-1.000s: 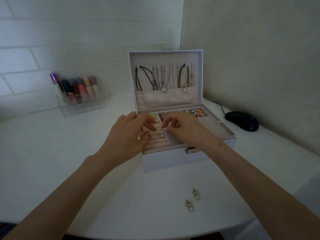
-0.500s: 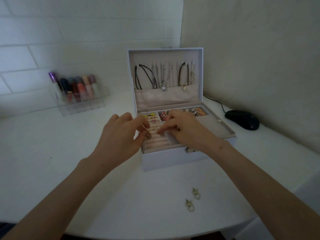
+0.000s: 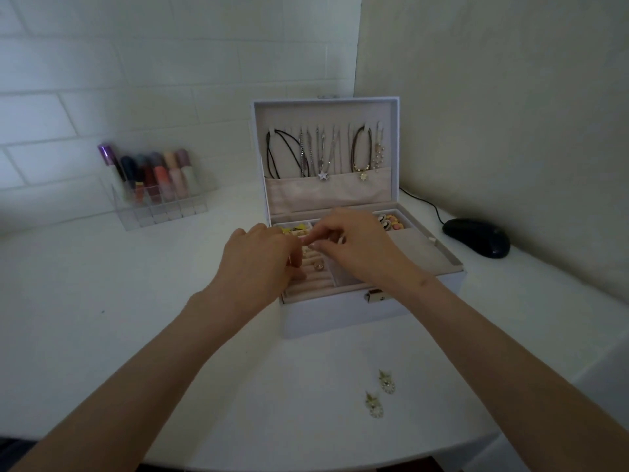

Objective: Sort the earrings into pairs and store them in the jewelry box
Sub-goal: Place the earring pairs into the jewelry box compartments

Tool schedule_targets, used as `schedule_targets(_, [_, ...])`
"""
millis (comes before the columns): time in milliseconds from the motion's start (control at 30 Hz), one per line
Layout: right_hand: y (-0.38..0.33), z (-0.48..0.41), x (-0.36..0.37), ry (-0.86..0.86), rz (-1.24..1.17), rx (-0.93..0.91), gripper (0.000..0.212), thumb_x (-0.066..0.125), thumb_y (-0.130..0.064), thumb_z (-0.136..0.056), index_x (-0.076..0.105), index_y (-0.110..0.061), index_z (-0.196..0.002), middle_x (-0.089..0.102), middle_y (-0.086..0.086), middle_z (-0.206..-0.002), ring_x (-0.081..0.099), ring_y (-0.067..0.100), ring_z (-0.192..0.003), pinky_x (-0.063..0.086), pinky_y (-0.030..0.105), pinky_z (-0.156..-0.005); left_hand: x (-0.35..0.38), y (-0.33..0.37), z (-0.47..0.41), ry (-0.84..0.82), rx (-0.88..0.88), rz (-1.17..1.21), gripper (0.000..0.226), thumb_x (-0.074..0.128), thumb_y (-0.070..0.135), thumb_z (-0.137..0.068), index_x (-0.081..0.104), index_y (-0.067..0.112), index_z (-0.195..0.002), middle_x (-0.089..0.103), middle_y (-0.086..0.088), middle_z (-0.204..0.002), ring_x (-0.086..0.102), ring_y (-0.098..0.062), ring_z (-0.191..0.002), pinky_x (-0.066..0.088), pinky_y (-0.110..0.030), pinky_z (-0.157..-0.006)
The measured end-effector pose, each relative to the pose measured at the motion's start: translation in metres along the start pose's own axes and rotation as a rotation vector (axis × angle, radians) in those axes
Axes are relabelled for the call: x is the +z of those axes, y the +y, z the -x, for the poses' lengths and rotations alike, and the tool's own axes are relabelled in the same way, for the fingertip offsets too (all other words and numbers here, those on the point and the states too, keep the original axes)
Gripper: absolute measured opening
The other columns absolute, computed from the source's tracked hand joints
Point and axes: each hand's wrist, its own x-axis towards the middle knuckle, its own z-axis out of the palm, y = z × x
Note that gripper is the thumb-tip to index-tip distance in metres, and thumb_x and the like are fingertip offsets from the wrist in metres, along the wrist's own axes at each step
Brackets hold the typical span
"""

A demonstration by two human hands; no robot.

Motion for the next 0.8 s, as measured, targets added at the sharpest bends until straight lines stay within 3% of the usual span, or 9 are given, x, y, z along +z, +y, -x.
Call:
schedule_targets(133, [-0.001,0.0,-0.003,0.063,-0.048,-0.006,0.009,0.067,-0.014,-0.082,0.073,-0.018,-0.087,0.056,-0.016,-0.074,0.05,0.002,-0.07,0.043,0.017,-0.07,-0.002,0.003,-0.002,-0.034,-0.007,-0.029,0.013,0.058,0.036,-0.087,0.059,0.026,-0.095,0.059,0.003,-0.105,0.052,-0.02,-0.103,0.027,-0.027,-0.074])
schedule_targets(267, [0.005,0.005,-0.003,0.08,-0.069,0.008,0.011,0.066,-0.011,-0.082,0.074,-0.018,-0.085,0.061,-0.013,-0.074,0.051,0.003,-0.066,0.038,0.009,-0.064,-0.004,0.002,-0.001,-0.008,-0.03,0.099,0.009,0.06,0.028,-0.086,0.061,0.023,-0.093,0.062,0.003,-0.101,0.054,-0.018,-0.098,0.029,-0.025,-0.072])
schedule_targets(500, [0.007,0.009,-0.001,0.083,-0.115,0.012,0.01,0.066,-0.013,-0.083,0.073,-0.02,-0.086,0.069,-0.001,-0.081,0.058,0.012,-0.074,0.045,0.019,-0.07,0.004,0.001,0.001,0.088,-0.079,0.329,0.005,0.061,0.018,-0.081,0.063,0.02,-0.085,0.061,0.008,-0.08,0.053,-0.013,-0.073,0.035,-0.025,-0.064])
schedule_targets(633, [0.007,0.006,0.001,0.028,-0.109,0.041,0.01,0.068,-0.013,-0.08,0.073,-0.02,-0.085,0.065,-0.005,-0.076,0.051,0.002,-0.066,0.043,0.014,-0.066,0.005,-0.006,-0.001,0.094,-0.064,0.436,0.007,0.067,0.014,-0.078,0.064,0.018,-0.082,0.064,0.007,-0.076,0.06,-0.014,-0.072,0.049,-0.031,-0.069])
schedule_targets(800, [0.001,-0.002,0.004,-0.066,-0.026,0.058,0.008,0.074,-0.018,-0.074,0.074,-0.021,-0.082,0.054,-0.019,-0.063,0.049,-0.003,-0.057,0.042,0.018,-0.064,0.001,-0.01,-0.002,0.136,-0.095,0.512,0.009,0.072,0.015,-0.076,0.065,0.015,-0.08,0.062,0.009,-0.072,0.057,-0.008,-0.067,0.043,-0.021,-0.066])
